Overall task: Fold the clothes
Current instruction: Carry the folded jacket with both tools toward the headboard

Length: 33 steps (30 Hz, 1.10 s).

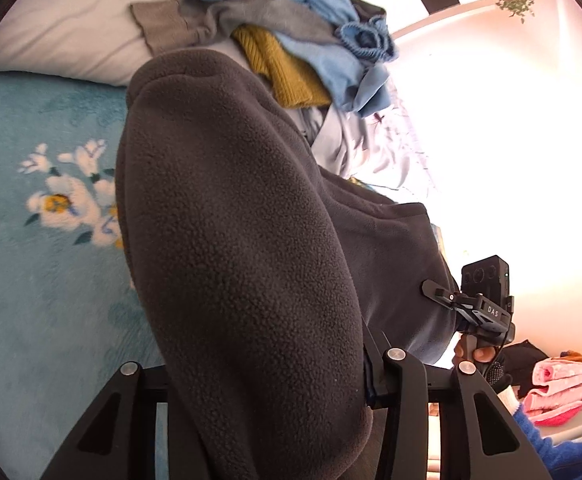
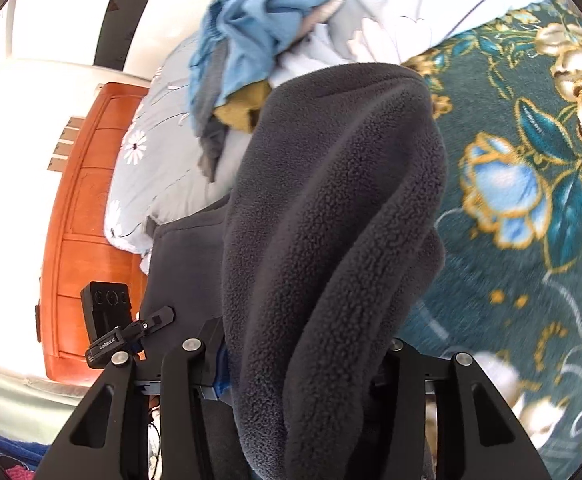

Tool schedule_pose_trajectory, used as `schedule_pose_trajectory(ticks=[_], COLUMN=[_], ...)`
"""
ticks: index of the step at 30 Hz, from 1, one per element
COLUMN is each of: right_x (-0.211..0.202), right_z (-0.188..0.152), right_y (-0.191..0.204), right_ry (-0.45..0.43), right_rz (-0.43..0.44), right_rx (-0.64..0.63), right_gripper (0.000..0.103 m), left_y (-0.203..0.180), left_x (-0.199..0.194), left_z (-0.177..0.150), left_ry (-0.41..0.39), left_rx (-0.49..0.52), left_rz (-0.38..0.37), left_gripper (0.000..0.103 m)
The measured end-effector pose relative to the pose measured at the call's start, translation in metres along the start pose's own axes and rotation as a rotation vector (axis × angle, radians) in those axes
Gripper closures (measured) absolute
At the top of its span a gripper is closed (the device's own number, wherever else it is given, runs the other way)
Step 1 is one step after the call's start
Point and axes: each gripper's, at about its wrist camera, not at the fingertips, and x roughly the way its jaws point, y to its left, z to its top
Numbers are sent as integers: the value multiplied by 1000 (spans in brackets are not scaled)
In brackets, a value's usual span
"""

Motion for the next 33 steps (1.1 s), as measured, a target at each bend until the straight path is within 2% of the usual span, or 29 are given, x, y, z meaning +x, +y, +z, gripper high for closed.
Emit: schedule_pose_trajectory(ticks=[8, 15, 23, 26, 27, 33], right_x=[4, 54, 166, 212, 225, 294], right_z=[-17, -20, -40, -51, -56, -88], right_y=[70, 157, 264, 298, 307, 342], right_ry=[17, 72, 215, 274, 288, 354], right_rz=[54, 123, 239, 279, 294, 346], right_rx=[-107, -231, -346, -377, -377, -351], right_gripper=[54, 54, 54, 54, 54, 54], left_y=[9, 44, 120, 154, 166, 228], left_x=[-86, -198, -341, -386, -400, -457], left_z=[-26, -41, -60, -64, -67, -73], left_ry=[-95, -205, -309, -353, -362, -403], left_rx=[-1, 22, 6, -33, -52, -100], left_rz=[-44, -17, 109, 151, 183, 241], left_gripper=[56, 56, 56, 56, 56, 56])
